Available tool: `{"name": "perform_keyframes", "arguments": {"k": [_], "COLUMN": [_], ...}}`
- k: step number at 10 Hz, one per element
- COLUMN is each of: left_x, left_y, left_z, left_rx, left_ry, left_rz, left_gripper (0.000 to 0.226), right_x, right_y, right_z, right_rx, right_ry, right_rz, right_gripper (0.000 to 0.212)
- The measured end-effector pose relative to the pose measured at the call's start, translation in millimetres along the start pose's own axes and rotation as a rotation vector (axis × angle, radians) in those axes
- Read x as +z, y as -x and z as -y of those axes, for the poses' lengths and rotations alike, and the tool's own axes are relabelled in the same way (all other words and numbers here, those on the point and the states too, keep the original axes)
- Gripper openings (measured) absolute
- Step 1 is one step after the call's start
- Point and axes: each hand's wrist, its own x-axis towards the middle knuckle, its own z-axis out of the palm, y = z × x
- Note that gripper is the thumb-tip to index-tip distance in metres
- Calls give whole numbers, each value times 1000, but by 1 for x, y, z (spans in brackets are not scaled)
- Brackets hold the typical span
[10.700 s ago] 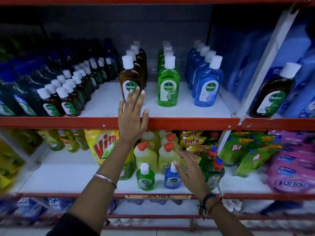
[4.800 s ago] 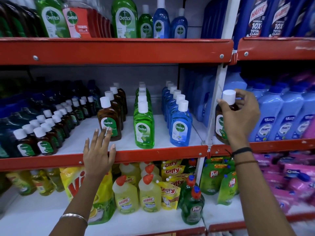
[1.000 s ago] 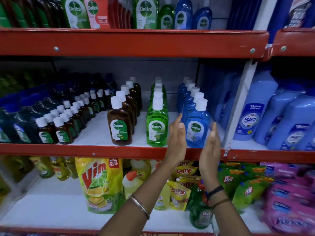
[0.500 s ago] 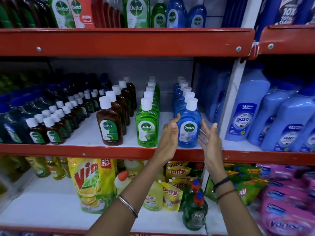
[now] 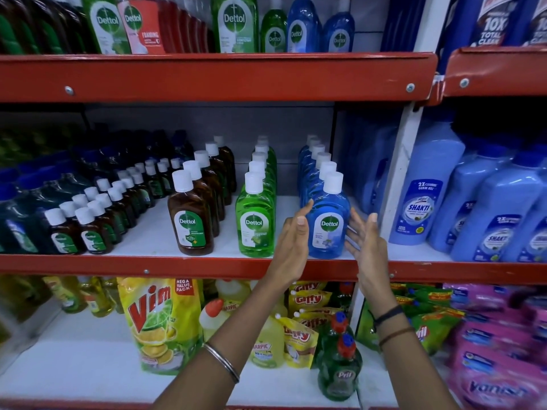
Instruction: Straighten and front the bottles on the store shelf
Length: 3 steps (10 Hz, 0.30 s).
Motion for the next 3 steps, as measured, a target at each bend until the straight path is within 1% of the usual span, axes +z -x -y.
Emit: {"name": "perform_keyframes", "arguments": {"k": [1,2,3], "left_x": [-3,-17,-42], "left_y": [10,17,14], "left_z": [-9,-25,-53], "left_rx": [15,204,503], "left_ry": [-43,-81,-169], "left_rz": [-1,-75,-171], "left_gripper": [79,76,65], "right_x": [2,0,-15], "right_y": [6,18,55], "right_z": [1,0,-14], "right_rx": [-40,-121,-204], "right_ry": [18,6,66], "right_rz": [13,-74,-212], "right_gripper": [63,49,43]}}
